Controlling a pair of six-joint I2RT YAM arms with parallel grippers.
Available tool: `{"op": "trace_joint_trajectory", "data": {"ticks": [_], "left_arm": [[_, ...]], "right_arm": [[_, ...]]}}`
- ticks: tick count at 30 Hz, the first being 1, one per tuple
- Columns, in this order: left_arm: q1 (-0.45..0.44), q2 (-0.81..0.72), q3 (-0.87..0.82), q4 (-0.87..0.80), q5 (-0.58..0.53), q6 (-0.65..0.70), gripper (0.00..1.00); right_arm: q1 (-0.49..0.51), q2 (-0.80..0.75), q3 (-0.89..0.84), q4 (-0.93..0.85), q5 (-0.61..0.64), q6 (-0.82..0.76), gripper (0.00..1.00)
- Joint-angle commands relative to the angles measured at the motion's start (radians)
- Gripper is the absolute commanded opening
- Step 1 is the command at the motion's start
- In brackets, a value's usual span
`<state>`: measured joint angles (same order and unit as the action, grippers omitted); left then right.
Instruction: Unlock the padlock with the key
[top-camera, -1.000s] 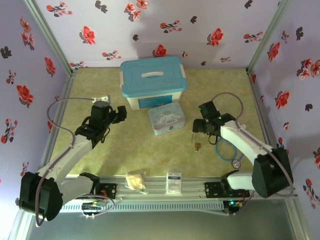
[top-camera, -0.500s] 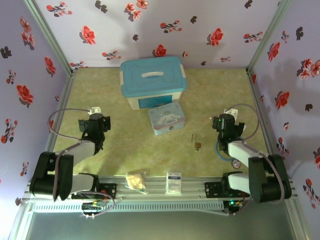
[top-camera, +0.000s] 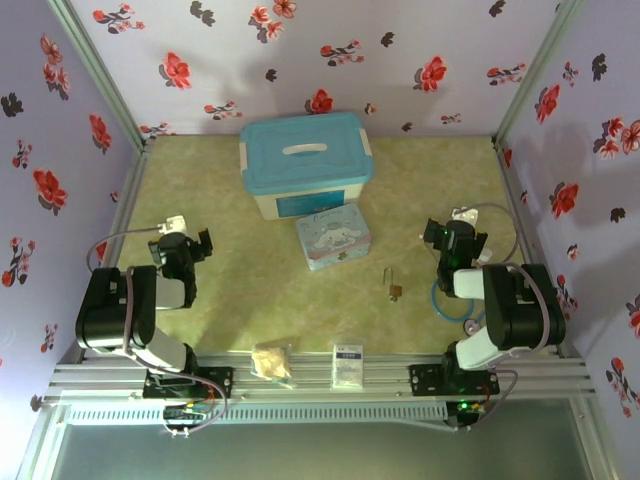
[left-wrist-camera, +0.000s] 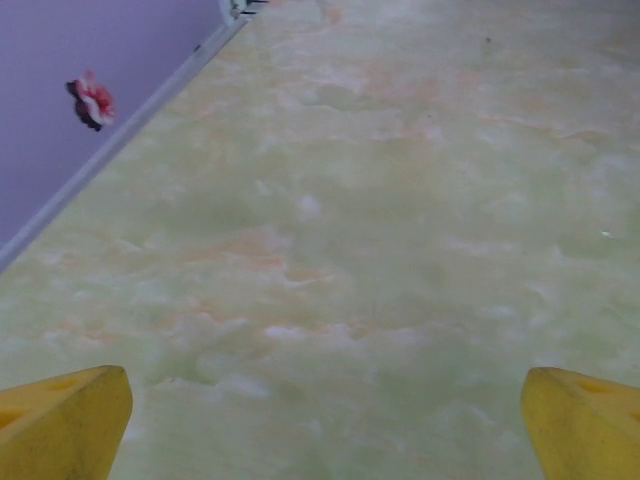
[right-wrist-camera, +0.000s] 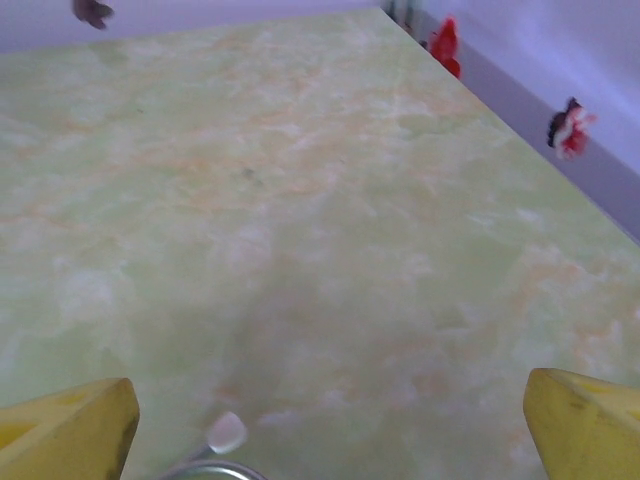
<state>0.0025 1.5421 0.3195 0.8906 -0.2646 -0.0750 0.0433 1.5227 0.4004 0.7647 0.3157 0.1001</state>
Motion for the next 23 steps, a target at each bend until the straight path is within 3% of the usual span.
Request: {"op": "trace_joint_trajectory", "data": {"ticks": [1, 3, 5, 7, 23], "left_arm": [[-0.008, 0.002, 0.052, 0.042, 0.032, 0.011, 1.0], [-0.014, 0.003, 0.054, 0.038, 0.013, 0.014, 1.0], [-0.031, 0.006, 0.056, 0.042, -0.028, 0.022, 1.0], [-0.034, 0.008, 0.054, 0.047, -0.038, 0.023, 1.0], [-0.038, 0.008, 0.055, 0.047, -0.038, 0.025, 1.0]], "right_arm": [[-0.011, 0.019, 0.011, 0.055, -0.086, -0.005, 0.99], [-0.011, 0.056, -0.025, 0.186, -0.084, -0.012, 0.99], [-0.014, 0.029, 0.0, 0.078, -0.087, -0.004, 0.99], [-0.014, 0.047, -0.014, 0.141, -0.084, -0.006, 0.99], [-0.028, 0.036, -0.011, 0.12, -0.122, -0.005, 0.99]]}}
